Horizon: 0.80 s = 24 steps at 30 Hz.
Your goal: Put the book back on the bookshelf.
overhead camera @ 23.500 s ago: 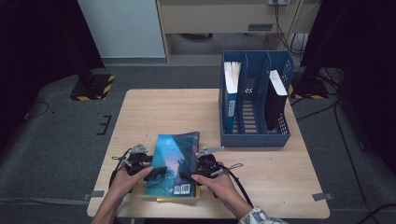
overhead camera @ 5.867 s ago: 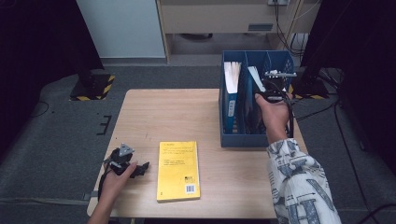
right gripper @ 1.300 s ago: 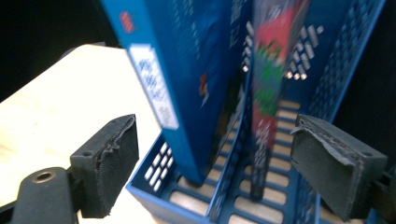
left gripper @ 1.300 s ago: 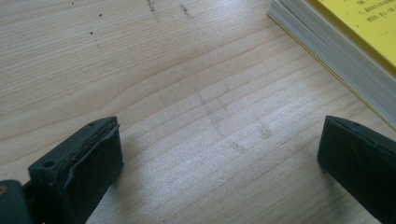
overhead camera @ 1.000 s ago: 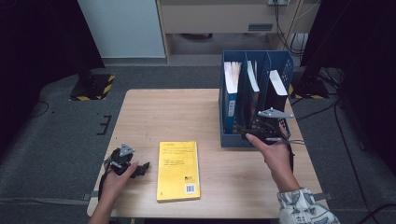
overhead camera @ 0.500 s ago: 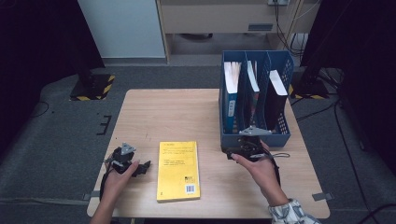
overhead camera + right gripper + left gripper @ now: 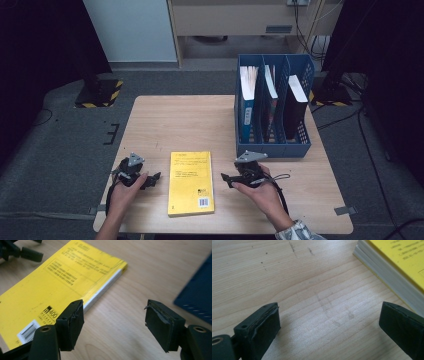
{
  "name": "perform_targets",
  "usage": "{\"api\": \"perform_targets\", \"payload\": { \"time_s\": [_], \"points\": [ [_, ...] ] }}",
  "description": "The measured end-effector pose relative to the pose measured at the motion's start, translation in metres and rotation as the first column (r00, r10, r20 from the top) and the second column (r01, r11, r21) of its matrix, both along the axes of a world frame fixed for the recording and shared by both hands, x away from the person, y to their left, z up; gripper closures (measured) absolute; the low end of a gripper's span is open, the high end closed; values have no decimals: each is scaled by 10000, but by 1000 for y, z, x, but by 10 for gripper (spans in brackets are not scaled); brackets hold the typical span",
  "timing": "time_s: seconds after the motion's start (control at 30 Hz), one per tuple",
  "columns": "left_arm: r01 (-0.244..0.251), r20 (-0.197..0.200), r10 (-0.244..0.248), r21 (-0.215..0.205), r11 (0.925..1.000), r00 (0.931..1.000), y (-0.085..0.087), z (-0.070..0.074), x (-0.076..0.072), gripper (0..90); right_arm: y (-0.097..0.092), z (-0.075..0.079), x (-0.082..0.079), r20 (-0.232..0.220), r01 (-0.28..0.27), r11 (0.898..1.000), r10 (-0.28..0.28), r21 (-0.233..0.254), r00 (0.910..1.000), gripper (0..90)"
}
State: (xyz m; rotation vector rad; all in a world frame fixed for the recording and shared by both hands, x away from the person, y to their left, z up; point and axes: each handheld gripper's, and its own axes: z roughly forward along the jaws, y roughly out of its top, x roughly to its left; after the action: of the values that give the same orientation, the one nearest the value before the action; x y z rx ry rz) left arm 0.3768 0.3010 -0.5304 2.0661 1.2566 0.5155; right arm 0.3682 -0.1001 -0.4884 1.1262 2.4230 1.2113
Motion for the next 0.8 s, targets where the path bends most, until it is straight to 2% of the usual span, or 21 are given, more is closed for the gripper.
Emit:
{"api": "perform_targets", "payload": {
  "time_s": [0.03,0.17,0.3,0.4,0.5,0.6,0.63,0.7,0.77,0.8],
  "points": [
    [0,0,0,0,10000,10000,0,0,0,30,0,0,0,0,0,10000,0,0,10000,314],
    [67,172,-60,-422,9991,9998,0,7,-6,42,16,-8,-7,-100,-505,9987,504,-113,9987,317],
    [428,331,-401,-845,9955,9986,-5,13,-13,44,26,-14,-13,-323,-931,9955,925,-170,9952,296],
    [812,177,-796,-1191,9896,9967,-17,16,-22,41,33,-17,-17,-482,-1248,9919,1236,-223,9912,280],
    [1004,91,-1000,-1308,9863,9949,-26,17,-28,43,34,-17,-18,-464,-1306,9913,1297,-164,9905,269],
    [1426,-76,-1444,-1133,9833,9895,-39,17,-31,49,36,-20,-19,-723,-1426,9897,1415,-102,9873,256],
    [1551,-181,-1584,-1221,9803,9872,-42,16,-32,70,38,-21,-20,-809,-1488,9887,1471,-155,9858,254],
    [1789,-153,-1822,-1246,9759,9831,-45,16,-33,188,42,-25,-22,-950,-1607,9868,1579,-223,9829,247],
    [1792,-81,-1814,-1177,9767,9834,-47,16,-34,193,47,-28,-24,-1088,-1748,9843,1711,-255,9792,243],
    [1820,-231,-1868,-1375,9736,9821,-47,15,-33,191,49,-29,-24,-1067,-1758,9840,1717,-301,9793,242]
  ]
}}
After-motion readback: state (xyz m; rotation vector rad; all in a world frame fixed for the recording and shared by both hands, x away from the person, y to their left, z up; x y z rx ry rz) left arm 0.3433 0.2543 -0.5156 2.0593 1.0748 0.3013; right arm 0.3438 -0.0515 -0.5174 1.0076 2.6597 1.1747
